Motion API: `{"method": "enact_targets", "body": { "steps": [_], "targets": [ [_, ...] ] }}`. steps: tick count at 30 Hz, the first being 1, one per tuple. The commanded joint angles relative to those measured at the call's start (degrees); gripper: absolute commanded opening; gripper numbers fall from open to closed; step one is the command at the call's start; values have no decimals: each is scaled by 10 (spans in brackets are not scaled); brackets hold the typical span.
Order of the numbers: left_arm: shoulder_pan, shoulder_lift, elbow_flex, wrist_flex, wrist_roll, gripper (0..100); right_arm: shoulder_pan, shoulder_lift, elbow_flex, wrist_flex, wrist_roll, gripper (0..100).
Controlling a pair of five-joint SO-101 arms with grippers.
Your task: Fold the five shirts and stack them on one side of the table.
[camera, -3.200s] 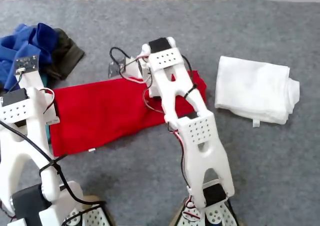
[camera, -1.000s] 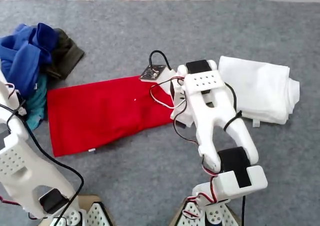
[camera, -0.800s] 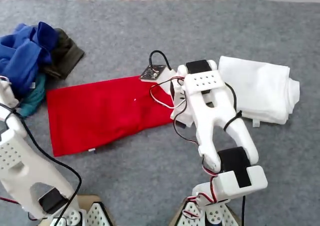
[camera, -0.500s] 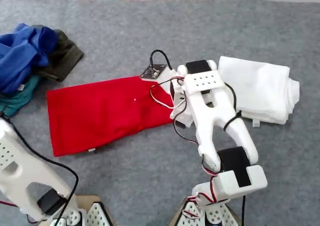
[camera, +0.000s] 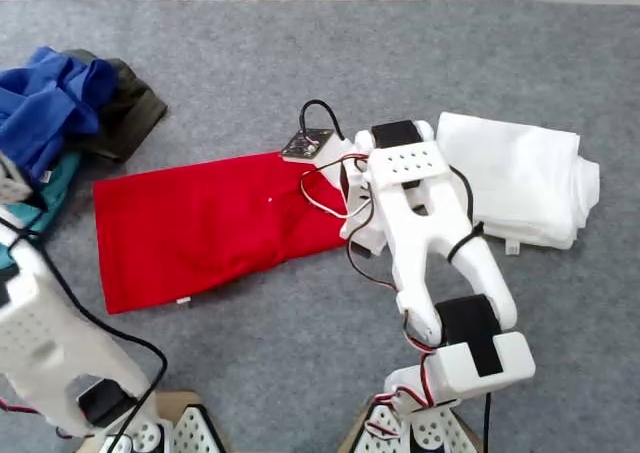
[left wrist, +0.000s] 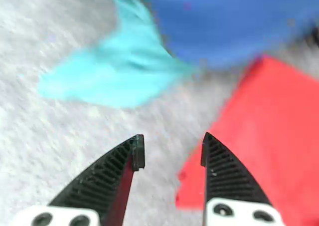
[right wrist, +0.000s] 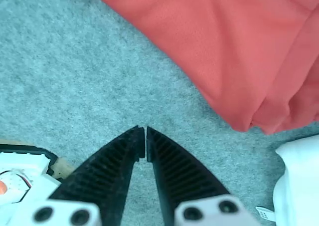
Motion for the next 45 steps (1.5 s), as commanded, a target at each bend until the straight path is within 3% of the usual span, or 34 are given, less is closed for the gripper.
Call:
{"method": "enact_targets", "body": {
  "steps": [1,6,17,20,27,32,39,45],
  "targets": [
    [39,-113,159,-59,7,211,3,-15,0,-2,-4,15],
    [48,-76,269,-117,7,234,3,-15,0,-2,-4,15],
    [97,126,176,-113,7,234,3,-15,0,-1,-4,15],
    [102,175,167,-112,45,232,3,-15,0,2,-4,15],
    [96,248,134,-112,75,53,3,-15,0,2,-4,15],
    [72,244,116,-108,54,28,3,-15,0,-2,-4,15],
    [28,156,67,-39,-24,29,3,-15,0,-12,-4,15],
    [115,36,73,5,-32,29,4,-19,-4,-22,-4,15]
  ]
}}
